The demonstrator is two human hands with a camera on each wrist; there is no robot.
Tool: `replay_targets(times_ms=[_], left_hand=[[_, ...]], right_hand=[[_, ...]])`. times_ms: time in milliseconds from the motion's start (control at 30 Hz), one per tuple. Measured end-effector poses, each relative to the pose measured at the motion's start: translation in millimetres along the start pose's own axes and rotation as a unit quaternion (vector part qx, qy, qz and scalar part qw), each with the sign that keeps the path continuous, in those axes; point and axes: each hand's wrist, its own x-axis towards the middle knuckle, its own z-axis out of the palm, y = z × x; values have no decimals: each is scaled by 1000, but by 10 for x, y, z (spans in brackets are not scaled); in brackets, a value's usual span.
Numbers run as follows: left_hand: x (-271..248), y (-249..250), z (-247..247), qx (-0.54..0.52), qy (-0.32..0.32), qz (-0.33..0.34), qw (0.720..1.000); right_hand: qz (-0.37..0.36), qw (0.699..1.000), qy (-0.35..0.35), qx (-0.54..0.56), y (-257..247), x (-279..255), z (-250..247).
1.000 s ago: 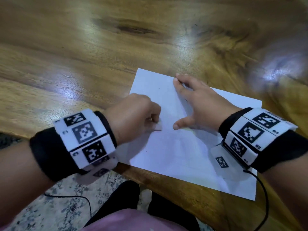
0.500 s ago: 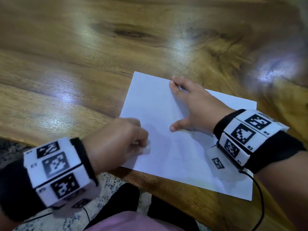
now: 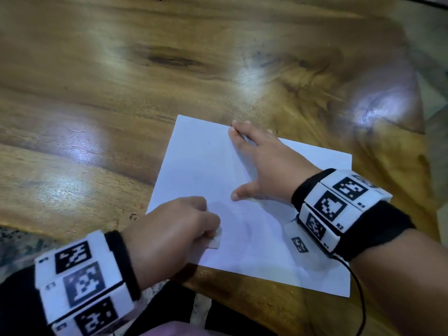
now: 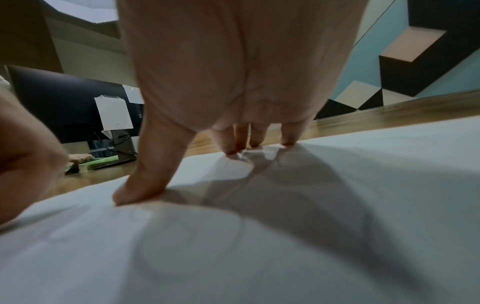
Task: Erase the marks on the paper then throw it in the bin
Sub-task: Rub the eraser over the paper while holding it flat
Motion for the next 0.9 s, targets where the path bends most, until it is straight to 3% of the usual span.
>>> replay_targets(times_ms=[200, 333, 500, 567, 700, 833, 900], left_hand=[[8, 42, -27, -16, 10, -37, 999], [210, 62, -240, -12, -32, -73, 997], [776, 9, -696, -59, 158, -123, 978], [957, 7, -741, -68, 192, -131, 970], [1026, 42, -607, -58, 205, -132, 968], [1002, 78, -591, -39, 140, -108, 984], [1075, 61, -697, -42, 172, -125, 976]], right_hand=[[55, 998, 3, 35, 245, -221, -10], [53, 997, 5, 57, 269, -284, 17], [57, 996, 6, 62, 256, -277, 26], [59, 997, 5, 55, 247, -275, 28], [59, 997, 2, 47, 242, -266, 25], [61, 998, -3, 34, 234, -269, 10], [62, 998, -2, 34, 230, -272, 8]])
